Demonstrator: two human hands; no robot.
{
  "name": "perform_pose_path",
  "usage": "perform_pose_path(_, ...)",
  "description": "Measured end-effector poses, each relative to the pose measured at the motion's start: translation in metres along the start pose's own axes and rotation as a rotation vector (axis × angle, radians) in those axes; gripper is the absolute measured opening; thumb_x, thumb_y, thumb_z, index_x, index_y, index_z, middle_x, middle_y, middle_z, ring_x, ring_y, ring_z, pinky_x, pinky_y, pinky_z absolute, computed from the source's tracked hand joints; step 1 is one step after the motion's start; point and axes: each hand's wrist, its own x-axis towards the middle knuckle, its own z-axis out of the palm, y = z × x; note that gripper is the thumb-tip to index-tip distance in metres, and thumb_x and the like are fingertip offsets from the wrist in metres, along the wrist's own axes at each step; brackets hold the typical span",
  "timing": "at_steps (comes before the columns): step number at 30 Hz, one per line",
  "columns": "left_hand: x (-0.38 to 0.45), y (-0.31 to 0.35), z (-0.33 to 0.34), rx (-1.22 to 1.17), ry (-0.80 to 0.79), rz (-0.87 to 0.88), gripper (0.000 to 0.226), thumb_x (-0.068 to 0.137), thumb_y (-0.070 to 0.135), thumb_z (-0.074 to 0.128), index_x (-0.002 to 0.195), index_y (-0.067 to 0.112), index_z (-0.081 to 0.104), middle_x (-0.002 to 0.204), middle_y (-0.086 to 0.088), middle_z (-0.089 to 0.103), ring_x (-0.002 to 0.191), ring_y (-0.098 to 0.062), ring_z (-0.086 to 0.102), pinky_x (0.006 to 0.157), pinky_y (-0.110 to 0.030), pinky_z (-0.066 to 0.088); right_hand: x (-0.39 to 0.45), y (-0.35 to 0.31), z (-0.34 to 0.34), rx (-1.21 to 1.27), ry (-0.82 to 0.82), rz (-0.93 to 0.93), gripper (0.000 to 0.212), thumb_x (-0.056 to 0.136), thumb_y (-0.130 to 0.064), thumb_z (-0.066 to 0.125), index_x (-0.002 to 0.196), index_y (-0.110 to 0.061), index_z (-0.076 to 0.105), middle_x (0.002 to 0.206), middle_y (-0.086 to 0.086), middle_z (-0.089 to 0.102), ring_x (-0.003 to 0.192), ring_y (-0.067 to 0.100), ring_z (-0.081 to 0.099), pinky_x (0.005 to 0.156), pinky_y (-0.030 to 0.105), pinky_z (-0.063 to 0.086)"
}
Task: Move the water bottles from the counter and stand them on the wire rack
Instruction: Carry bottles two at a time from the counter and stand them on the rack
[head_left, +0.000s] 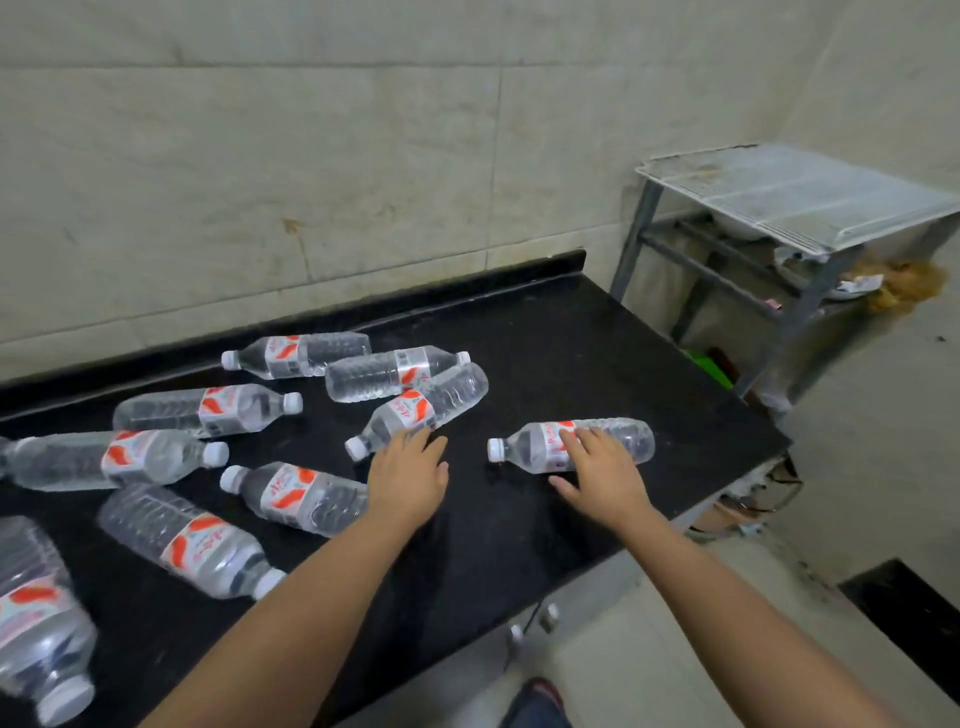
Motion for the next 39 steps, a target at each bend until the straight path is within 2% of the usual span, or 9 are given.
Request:
perform_pose_path(5,0.049,-0.013,0.011,0.020,0.000,-0.120,0.039,0.093,0.030,0.039,0.129,0.017,0.043,0.138,-0.005,0.045,0.128,-0.027,0.035,0.102,-0.037,0.036,0.061,0.031,0.012,-0.105,-0.255,-0.256,0.077,0.080,-0.053,0.054,0.142,-0.036,0.010,0.153,0.004,0.016,0.141,0.025,0.016,0.114,0.051,0.005)
perform_pose_path(9,0.087,-0.011,0.018,0.074,-0.032,-0.191,0.045,0.091,0.037,0.042,0.132,0.018,0.038,0.137,-0.008,0.044,0.122,-0.029,0.039,0.097,-0.038,0.038,0.089,0.047,0.026,-0.108,-0.244,-0.336,0.070,0.081,-0.054,0.050,0.138,-0.047,0.010,0.137,0.006,0.038,0.120,0.028,0.042,0.102,0.043,0.030)
perform_pose_path(12,0.114,-0.011,0.025,0.089,-0.104,-0.261,0.059,0.088,0.048,0.042,0.138,0.020,0.026,0.137,-0.010,0.042,0.123,-0.028,0.041,0.100,-0.039,0.037,0.102,0.052,0.035,-0.022,-0.171,-0.216,0.067,0.081,-0.057,0.047,0.137,-0.046,0.013,0.122,0.004,0.048,0.107,0.026,0.048,0.087,0.038,0.038)
perform_pose_path(19,0.148,-0.012,0.038,0.002,-0.096,-0.393,0.080,0.075,0.060,0.056,0.138,0.019,0.027,0.137,-0.008,0.043,0.122,-0.029,0.043,0.098,-0.043,0.036,0.138,0.062,0.035,0.138,-0.154,0.144,0.063,0.087,-0.055,0.038,0.140,-0.044,0.006,0.125,0.010,0.045,0.110,0.028,0.046,0.090,0.041,0.039)
perform_pose_path(24,0.142,-0.010,0.031,0.137,-0.289,0.089,0.080,0.071,0.061,0.059,0.136,0.025,0.031,0.137,0.001,0.044,0.125,-0.020,0.040,0.104,-0.033,0.029,0.146,0.069,0.023,0.114,-0.274,0.075,0.071,0.088,-0.051,0.042,0.143,-0.034,0.000,0.131,0.016,0.037,0.115,0.033,0.043,0.093,0.044,0.040)
perform_pose_path(29,0.119,0.005,0.024,0.288,-0.575,0.628,0.074,0.077,0.058,0.052,0.139,0.041,0.016,0.154,0.016,0.002,0.142,-0.018,-0.014,0.114,-0.044,-0.008,0.141,0.071,0.019,0.132,-0.277,0.017,0.073,0.087,-0.047,0.046,0.144,-0.031,0.003,0.127,0.017,0.039,0.112,0.034,0.045,0.089,0.042,0.043)
perform_pose_path(32,0.096,0.010,0.027,-0.032,-0.604,0.405,0.069,0.082,0.057,0.047,0.141,0.038,0.017,0.149,0.012,-0.017,0.135,-0.016,-0.028,0.112,-0.046,-0.014,0.136,0.068,0.022,0.117,-0.256,0.041,0.075,0.085,-0.048,0.050,0.143,-0.032,0.006,0.123,0.016,0.042,0.108,0.033,0.048,0.084,0.040,0.046)
perform_pose_path(35,0.079,0.030,0.034,-0.287,-0.434,0.032,0.070,0.084,0.059,0.036,0.143,0.027,0.016,0.155,0.002,-0.009,0.140,-0.022,-0.020,0.116,-0.045,-0.001,0.134,0.061,0.027,0.051,-0.205,0.061,0.078,0.082,-0.048,0.053,0.142,-0.033,0.007,0.119,0.015,0.044,0.102,0.030,0.050,0.079,0.038,0.046)
perform_pose_path(39,0.090,0.066,0.043,-0.471,-0.251,-0.414,0.086,0.081,0.038,0.060,0.144,0.017,0.006,0.155,-0.011,-0.008,0.142,-0.031,-0.007,0.113,-0.045,0.017,0.134,0.055,0.030,0.022,-0.226,0.104,0.077,0.083,-0.048,0.052,0.142,-0.037,0.003,0.121,0.016,0.041,0.103,0.030,0.049,0.077,0.036,0.045)
